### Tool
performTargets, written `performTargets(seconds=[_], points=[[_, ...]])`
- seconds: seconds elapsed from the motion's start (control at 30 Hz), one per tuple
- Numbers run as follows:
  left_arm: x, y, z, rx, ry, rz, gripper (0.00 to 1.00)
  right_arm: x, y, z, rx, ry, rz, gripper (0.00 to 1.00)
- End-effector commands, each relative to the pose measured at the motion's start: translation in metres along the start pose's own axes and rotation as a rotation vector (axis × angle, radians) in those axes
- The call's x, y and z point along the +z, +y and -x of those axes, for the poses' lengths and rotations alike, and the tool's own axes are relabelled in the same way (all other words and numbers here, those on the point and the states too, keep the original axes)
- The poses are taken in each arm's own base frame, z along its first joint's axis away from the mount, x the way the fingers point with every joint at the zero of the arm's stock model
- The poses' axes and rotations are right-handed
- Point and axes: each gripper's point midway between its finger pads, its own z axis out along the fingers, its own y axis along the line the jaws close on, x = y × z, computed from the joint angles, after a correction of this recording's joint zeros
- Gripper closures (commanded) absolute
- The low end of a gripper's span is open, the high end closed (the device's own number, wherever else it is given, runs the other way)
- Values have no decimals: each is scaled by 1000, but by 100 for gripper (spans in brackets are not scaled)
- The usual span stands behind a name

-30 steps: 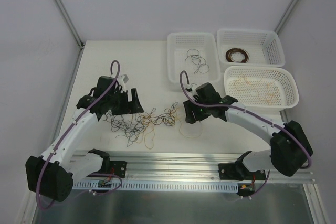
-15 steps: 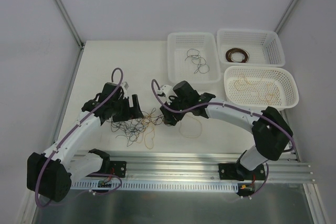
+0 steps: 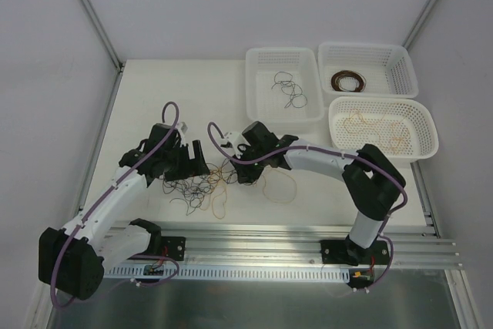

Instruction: Untangle the cables

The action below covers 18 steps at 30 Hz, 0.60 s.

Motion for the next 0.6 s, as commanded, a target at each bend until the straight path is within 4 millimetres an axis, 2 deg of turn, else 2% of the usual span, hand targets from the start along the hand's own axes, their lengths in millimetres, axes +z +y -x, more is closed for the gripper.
performTargets(seconds=[0.0, 0.03, 0.1, 0.17, 0.2, 0.23, 0.27, 0.33, 0.4, 0.47, 0.57], points=[[-3, -2, 3, -1, -35, -11, 17, -22, 13, 37, -66, -95, 16, 81], [-3, -3, 4, 2, -40, -14, 17, -29, 14, 42, -76, -108, 10, 93], [-5, -4, 5, 11, -54, -26, 17, -50, 20, 52, -102, -135, -1, 99], [-6, -9, 7, 29, -64, -57, 17, -70, 23, 70, -122, -169, -22, 99], [-7, -11, 7, 35, -71, -70, 17, -84, 28, 73, -132, -172, -27, 99], [-8, -18, 10, 47, -83, -103, 17, -99, 32, 88, -149, -210, -35, 99], [-10, -21, 13, 53, -95, -120, 17, -109, 33, 91, -148, -212, -47, 99], [-15, -29, 20, 70, -141, -161, 17, -142, 42, 117, -171, -297, -70, 100], [-21, -37, 24, 87, -176, -203, 17, -164, 43, 130, -164, -341, -110, 99], [-27, -45, 32, 102, -217, -237, 16, -195, 49, 150, -162, -409, -142, 99], [-40, -62, 42, 141, -283, -306, 16, -221, 57, 166, -159, -460, -152, 99]])
